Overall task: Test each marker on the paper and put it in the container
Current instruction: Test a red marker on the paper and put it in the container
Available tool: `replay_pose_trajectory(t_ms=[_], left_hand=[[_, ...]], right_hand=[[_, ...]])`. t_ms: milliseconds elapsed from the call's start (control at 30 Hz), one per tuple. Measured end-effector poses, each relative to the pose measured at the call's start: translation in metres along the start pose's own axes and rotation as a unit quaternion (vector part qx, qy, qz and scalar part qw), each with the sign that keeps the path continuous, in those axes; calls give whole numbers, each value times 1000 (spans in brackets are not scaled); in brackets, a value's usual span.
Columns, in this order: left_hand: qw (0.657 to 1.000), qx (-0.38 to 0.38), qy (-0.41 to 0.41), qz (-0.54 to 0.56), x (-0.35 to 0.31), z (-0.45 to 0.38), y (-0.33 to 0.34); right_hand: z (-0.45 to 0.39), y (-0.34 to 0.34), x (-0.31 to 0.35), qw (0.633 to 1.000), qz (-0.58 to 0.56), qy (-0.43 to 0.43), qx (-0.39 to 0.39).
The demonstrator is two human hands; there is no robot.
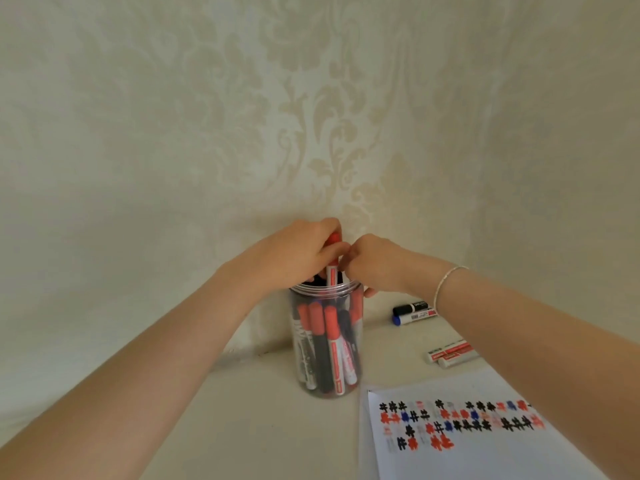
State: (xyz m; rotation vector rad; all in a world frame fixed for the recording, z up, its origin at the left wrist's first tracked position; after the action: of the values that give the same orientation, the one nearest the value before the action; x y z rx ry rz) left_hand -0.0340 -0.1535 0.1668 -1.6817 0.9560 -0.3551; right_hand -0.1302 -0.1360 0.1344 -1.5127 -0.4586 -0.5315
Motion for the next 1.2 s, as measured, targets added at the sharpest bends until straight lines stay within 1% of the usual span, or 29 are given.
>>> replay_pose_trajectory(t_ms=[167, 300, 400, 467, 533, 567, 633, 767, 833, 900, 967, 1000, 1033, 1067, 1100, 1133, 1167, 1200], left_hand=[[992, 94, -63, 64, -2, 0, 4], [976, 150, -118, 108, -2, -4, 7], [960, 187, -142, 152, 0, -11, 4], [951, 233, -150, 140, 1, -14, 5], [949, 273, -143, 66, 0, -17, 11], [951, 275, -137, 23, 1, -18, 16], [958, 253, -129, -31, 3, -19, 22], [969, 180, -101, -138, 5, -23, 30], [967, 153, -101, -179, 4, -23, 35], [961, 173, -111, -187, 4, -23, 35], [960, 198, -127, -149, 3, -20, 25], [967, 180, -131, -123, 0, -20, 17], [978, 124, -123, -110, -5, -22, 5], [987, 37, -108, -111, -14, -23, -7], [988, -65, -87, -108, -27, -21, -18], [983, -155, -56, -77, -43, -16, -24], [976, -217, -12, -18, -59, -10, -24], [968, -244, 32, 57, -74, -4, -20]], right_hand=[[2, 1, -3, 998, 31, -33, -48], [6, 0, -4, 994, 7, -61, -93], [10, -3, -6, 988, -14, -79, -134], [11, -4, -8, 986, -28, -82, -146], [10, -2, -9, 985, -36, -81, -151], [11, -1, -10, 984, -41, -81, -155], [11, 1, -11, 981, -50, -86, -167], [11, 2, -14, 977, -67, -90, -180], [11, 3, -16, 977, -79, -88, -179], [14, 3, -16, 976, -104, -94, -165], [15, 1, -22, 973, -172, -81, -129], [16, -2, -29, 966, -224, -64, -116], [17, -8, -39, 956, -263, -44, -120], [17, -14, -54, 952, -272, -24, -138], [16, -21, -71, 959, -234, -5, -159], [17, -25, -87, 975, -150, 12, -162], [18, -24, -100, 990, -28, 31, -132], [19, -18, -112, 991, 94, 48, -87]])
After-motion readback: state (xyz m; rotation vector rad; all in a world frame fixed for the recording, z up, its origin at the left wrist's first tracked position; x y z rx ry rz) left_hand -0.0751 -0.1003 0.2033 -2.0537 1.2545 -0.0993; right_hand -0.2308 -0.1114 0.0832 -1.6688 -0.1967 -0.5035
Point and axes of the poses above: each hand's wrist, its own z-axis away from the middle knuckle, its own y-axis out of the palm, x = y × z, the point moved 6 cm from there along -z, towards the middle knuckle, and after that the axes turned 1 degree about z, right-handed, at the moved point
